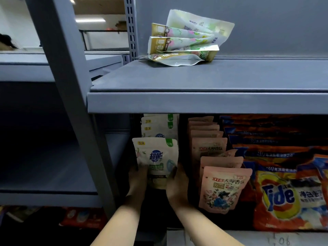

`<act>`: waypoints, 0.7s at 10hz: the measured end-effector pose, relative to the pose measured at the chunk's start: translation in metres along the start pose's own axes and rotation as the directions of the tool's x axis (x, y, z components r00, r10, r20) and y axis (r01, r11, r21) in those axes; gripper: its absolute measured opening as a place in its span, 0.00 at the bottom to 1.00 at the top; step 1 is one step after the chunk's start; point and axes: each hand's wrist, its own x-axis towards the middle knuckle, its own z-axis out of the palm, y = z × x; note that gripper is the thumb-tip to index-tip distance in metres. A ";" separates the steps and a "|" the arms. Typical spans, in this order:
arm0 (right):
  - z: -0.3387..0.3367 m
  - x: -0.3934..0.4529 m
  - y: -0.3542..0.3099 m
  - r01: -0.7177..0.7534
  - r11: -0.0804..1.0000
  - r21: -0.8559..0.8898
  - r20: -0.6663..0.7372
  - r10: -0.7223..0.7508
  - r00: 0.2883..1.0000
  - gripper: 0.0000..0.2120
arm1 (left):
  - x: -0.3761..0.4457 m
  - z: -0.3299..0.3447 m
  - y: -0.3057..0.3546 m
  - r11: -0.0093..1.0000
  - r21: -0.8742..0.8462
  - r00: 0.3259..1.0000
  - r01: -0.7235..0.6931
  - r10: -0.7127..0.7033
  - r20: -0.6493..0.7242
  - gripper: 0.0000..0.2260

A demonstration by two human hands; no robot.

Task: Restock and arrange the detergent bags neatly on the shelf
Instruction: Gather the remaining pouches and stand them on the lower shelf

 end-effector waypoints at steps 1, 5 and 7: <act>0.013 0.023 0.004 -0.079 0.989 0.122 0.011 0.078 0.997 0.18 | -0.003 0.009 0.005 0.994 -0.062 0.996 -0.085 0.084 -0.025 0.20; 0.047 0.077 0.035 -0.098 0.985 0.145 0.081 0.087 0.993 0.22 | 0.043 0.040 0.009 0.988 -0.079 0.989 -0.133 0.127 -0.077 0.22; 0.054 0.080 0.042 -0.161 0.968 0.195 0.050 0.154 0.987 0.25 | 0.093 0.055 0.014 0.911 -0.389 0.983 0.139 -0.176 -0.061 0.25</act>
